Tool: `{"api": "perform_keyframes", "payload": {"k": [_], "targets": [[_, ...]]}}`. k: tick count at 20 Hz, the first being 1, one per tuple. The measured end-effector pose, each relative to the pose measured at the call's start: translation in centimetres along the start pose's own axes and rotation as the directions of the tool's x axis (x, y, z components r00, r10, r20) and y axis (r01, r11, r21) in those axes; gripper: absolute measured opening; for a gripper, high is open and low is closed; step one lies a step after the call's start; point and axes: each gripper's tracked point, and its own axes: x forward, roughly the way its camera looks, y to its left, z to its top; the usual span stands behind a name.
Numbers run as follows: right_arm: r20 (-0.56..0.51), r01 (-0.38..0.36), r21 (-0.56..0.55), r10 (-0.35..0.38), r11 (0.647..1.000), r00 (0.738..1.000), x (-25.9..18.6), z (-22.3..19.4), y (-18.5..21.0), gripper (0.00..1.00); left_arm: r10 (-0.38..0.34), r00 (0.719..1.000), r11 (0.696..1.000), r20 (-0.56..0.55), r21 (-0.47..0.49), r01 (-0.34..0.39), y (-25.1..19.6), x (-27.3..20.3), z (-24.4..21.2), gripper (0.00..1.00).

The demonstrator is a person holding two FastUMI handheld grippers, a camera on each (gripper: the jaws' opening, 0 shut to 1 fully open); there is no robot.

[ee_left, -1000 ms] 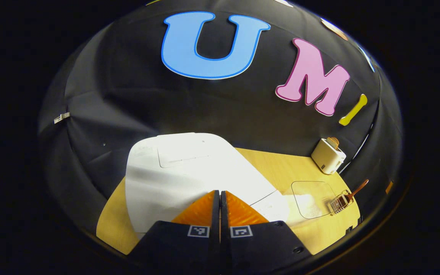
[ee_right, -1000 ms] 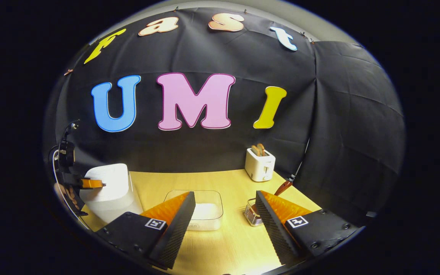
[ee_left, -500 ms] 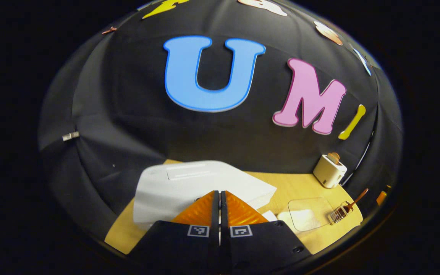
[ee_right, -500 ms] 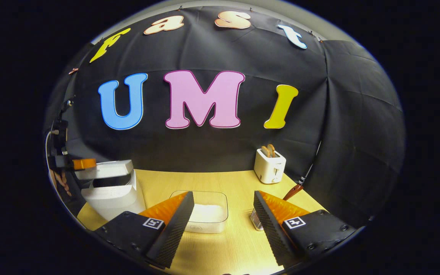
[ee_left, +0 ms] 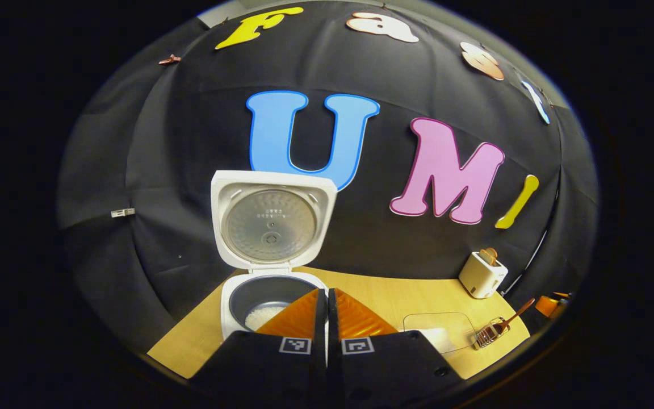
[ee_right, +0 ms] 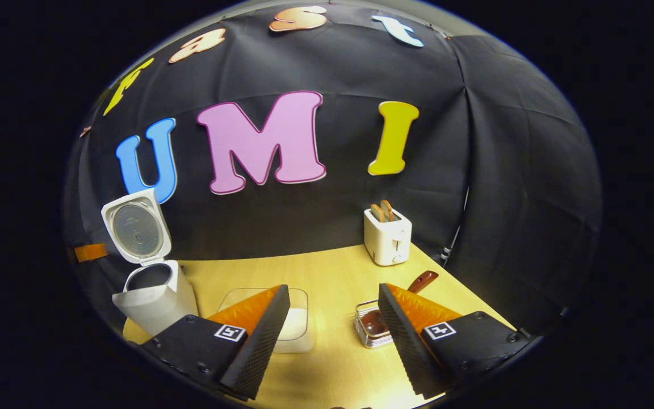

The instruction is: Close the left gripper, press the button to open the rice cooker; take a wooden spoon from the chopstick holder with the right hand, scoop a spoonful of rice and pour it into the rice cooker, then put the wooden spoon back into the chopstick holder.

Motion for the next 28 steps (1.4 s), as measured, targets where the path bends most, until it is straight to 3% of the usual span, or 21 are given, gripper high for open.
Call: {"api": "perform_keyframes", "payload": {"k": [4, 5, 10, 12, 16, 21, 28], "targets": [[-0.065, 0.016, 0.063, -0.012, 0.998, 0.998, 2.0, -1.5, -3.2, 0.99, -0.029, 1.000, 0.999, -0.010, 0.021, 0.029, -3.9, -0.8, -0.8, 0.05], [-0.059, 0.016, 0.095, -0.011, 0.995, 0.998, 2.3, -1.3, -3.8, 0.99, -0.035, 0.999, 0.999, -0.017, 0.031, 0.035, -4.9, -0.9, -1.1, 0.00], [-0.076, 0.043, 0.118, -0.035, 0.992, 0.997, 4.1, -2.0, -7.6, 0.99, -0.094, 0.995, 0.995, -0.023, 0.029, 0.095, -9.3, -1.1, -1.6, 0.13], [-0.113, 0.050, 0.119, -0.037, 0.992, 0.993, 5.2, -2.9, -9.1, 0.98, -0.135, 0.991, 0.990, -0.014, 0.028, 0.136, -11.0, -1.3, -1.5, 0.29], [-0.211, 0.045, 0.129, -0.016, 0.991, 0.977, 7.4, -5.8, -10.7, 0.99, -0.140, 0.990, 0.989, 0.005, 0.042, 0.139, -12.8, -1.7, -1.5, 0.99], [-0.308, 0.037, 0.161, 0.015, 0.986, 0.951, 10.8, -9.0, -11.8, 0.99, -0.111, 0.994, 0.990, -0.012, 0.082, 0.112, -13.6, -2.5, -2.4, 0.96], [-0.363, 0.029, 0.222, 0.055, 0.975, 0.930, 15.6, -11.3, -12.1, 0.99, -0.046, 0.997, 0.995, -0.056, 0.085, 0.051, -13.3, -3.2, -3.7, 0.96]]}}
